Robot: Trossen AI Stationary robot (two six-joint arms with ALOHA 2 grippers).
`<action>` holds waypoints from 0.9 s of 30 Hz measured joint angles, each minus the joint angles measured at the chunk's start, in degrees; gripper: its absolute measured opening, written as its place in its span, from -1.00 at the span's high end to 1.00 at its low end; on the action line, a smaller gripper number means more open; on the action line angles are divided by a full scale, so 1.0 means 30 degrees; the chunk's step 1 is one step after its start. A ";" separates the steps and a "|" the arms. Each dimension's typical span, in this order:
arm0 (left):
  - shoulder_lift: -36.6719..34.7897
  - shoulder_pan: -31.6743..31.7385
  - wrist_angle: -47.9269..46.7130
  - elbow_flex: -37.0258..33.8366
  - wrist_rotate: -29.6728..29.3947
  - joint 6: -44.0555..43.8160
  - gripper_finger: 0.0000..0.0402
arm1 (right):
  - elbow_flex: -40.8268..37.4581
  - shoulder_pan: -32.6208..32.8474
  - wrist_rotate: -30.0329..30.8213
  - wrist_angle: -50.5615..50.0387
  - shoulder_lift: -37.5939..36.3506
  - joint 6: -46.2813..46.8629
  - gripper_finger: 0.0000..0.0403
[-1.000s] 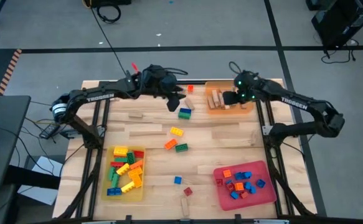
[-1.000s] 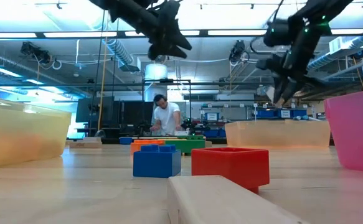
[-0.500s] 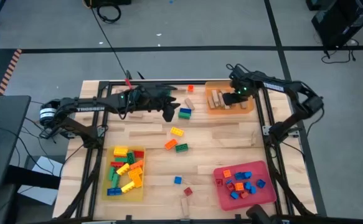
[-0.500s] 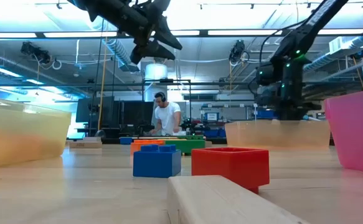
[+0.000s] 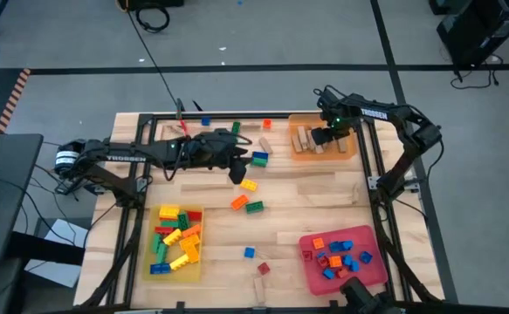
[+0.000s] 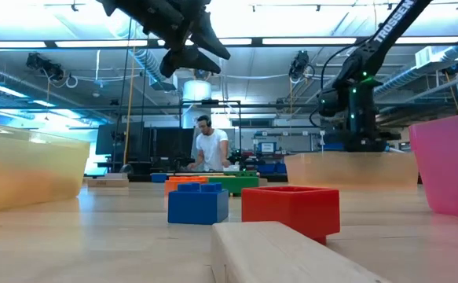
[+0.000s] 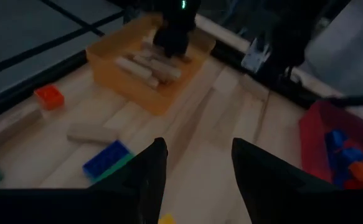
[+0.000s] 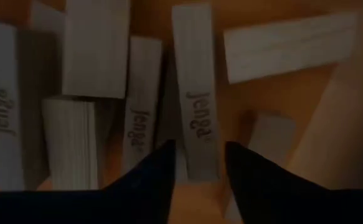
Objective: Sort blocks by size
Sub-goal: Put the brown block into the orange bin, then put the large orange game piece into the yellow bin
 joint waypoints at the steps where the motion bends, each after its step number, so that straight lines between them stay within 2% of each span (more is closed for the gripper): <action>1: 0.0000 -0.0139 -0.0234 -0.0006 -0.0155 0.0000 0.06 | 0.0000 -0.0047 0.0005 -0.0005 -0.0146 -0.0150 0.17; 7: 0.0007 -0.1121 -0.0890 -0.0007 -0.1777 0.0797 0.06 | 0.0000 -0.0042 -0.0009 -0.0211 -0.1483 -0.0662 -0.05; 16: 0.0015 -0.2339 -0.1436 -0.0007 -0.2994 0.2220 0.06 | 0.0000 0.0502 -0.0111 -0.1805 -0.5862 0.0364 -0.10; 21: 0.0022 -0.3384 -0.2514 -0.0007 -0.4360 0.1843 0.09 | 0.0000 0.2579 0.0415 -0.2806 -0.9290 0.1832 -0.05; 27: 0.0022 -0.4593 -0.2998 -0.0007 -0.5102 0.1137 0.22 | 0.0000 0.6818 0.1666 -0.4547 -1.2476 0.5465 -0.02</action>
